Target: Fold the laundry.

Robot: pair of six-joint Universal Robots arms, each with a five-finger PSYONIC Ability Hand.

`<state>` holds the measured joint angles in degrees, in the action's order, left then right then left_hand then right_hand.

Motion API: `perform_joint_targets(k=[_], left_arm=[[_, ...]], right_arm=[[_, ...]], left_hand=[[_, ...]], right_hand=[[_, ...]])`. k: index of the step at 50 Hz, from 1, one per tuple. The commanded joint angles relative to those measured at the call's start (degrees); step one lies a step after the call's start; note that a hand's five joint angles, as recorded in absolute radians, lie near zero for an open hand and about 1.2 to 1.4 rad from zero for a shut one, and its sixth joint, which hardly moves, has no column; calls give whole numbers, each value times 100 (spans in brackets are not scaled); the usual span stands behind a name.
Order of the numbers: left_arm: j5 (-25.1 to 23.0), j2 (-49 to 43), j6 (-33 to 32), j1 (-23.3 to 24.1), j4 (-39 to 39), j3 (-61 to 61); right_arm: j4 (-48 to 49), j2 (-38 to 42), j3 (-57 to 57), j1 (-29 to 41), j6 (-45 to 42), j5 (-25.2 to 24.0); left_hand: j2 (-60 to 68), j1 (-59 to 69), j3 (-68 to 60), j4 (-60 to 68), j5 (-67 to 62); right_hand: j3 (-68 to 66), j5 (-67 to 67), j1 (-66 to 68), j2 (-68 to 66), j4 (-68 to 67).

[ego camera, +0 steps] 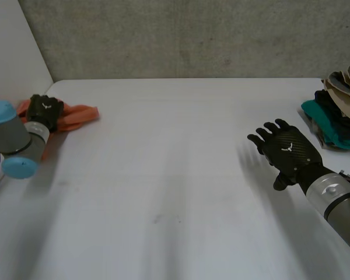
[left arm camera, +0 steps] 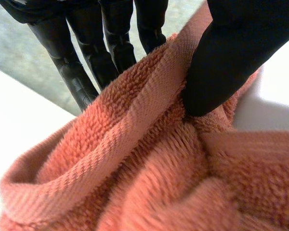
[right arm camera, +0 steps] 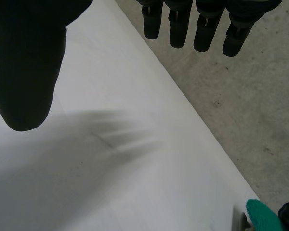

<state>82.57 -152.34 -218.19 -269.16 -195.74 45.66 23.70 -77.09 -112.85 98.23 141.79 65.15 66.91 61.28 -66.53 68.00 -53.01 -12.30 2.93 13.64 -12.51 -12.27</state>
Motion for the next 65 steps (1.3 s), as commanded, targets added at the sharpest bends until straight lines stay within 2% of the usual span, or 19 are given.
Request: perform_joint_targets(k=[1,4,5,9,12,13,18,25,28,29,31,32,36,41,43,48,54,60,65], left_arm=[[541,1395,1045,600,-148,827],[506,2205,1909,899,-139,1321],[462,2669,2477,1144,-139,1584],[339,3620,3657,1811,-52,2076],[286,3930,4108,2226,62,2324],[242,3992,4240,2523,98,2464],[347,3712,4145,3351,168,2395],[742,2684,3889,3799,554,2175],[734,2525,3942,3976,739,2175],[725,2498,3942,4028,809,2236],[725,2481,3942,4090,871,2289],[725,2524,3925,4108,906,2333],[769,3014,3854,4178,959,2754],[778,3903,3845,3977,933,3474],[769,4149,3811,3880,889,3747],[752,5045,3390,3205,793,4642],[734,5302,2607,2439,503,5452],[699,5249,1650,1456,274,6111],[480,5109,1271,945,186,6367]], right_arm=[[152,-25,-27,-93,24,94],[205,-52,-27,-155,85,260],[214,-60,-18,-164,103,313],[205,-95,8,-173,199,507],[205,-139,8,-164,261,542],[205,-139,8,-164,278,542],[179,-139,0,-164,331,542],[179,-131,-27,-164,331,498],[179,-122,-27,-173,331,498],[179,-131,-18,-173,331,498],[188,-122,-9,-181,331,542],[188,-122,-9,-181,331,551],[153,-139,-1,-190,375,595],[-172,-350,105,-155,752,726],[-654,-543,271,-138,1016,806],[-1806,-640,755,-103,1587,832],[-3036,-816,932,283,1931,779],[-2854,-720,624,986,1922,823],[-2108,-290,378,1435,1948,1113]], left_hand=[[1309,1872,-1347,1200,-1699],[1309,1872,-1347,1200,-1699],[1309,1872,-1347,1200,-1699],[1309,1872,-1347,1200,-1699],[1309,1872,-1347,1200,-1699],[1309,1872,-1347,1200,-1699],[1309,1872,-1347,1200,-1699],[1309,1872,-1347,1200,-1699],[1309,1872,-1347,1200,-1699],[296,859,-333,187,-685],[-3180,-2617,3142,-3289,2790],[-4329,-3766,4291,-4438,3939],[-5516,-4953,5478,-5625,5126],[-5535,-4972,5497,-5644,5145],[-5552,-4988,5514,-5660,5162],[-5502,-4938,5464,-5610,5112],[-5401,-4838,5363,-5510,5011],[-5350,-4787,5312,-5459,4960],[-5367,-4804,5329,-5476,4977]], right_hand=[[230,-293,-364,251,227],[230,-293,-364,251,227],[230,-293,-364,251,227],[230,-293,-364,251,227],[230,-293,-364,251,227],[230,-293,-364,251,227],[230,-293,-364,251,227],[230,-293,-364,251,227],[230,-293,-364,251,227],[230,-293,-364,251,227],[230,-293,-364,251,227],[230,-293,-364,251,227],[230,-293,-364,251,227],[230,-293,-364,251,227],[230,-293,-364,251,227],[230,-293,-364,251,227],[230,-293,-364,251,227],[-283,219,149,-262,-286],[-1005,941,871,-984,-1008]])
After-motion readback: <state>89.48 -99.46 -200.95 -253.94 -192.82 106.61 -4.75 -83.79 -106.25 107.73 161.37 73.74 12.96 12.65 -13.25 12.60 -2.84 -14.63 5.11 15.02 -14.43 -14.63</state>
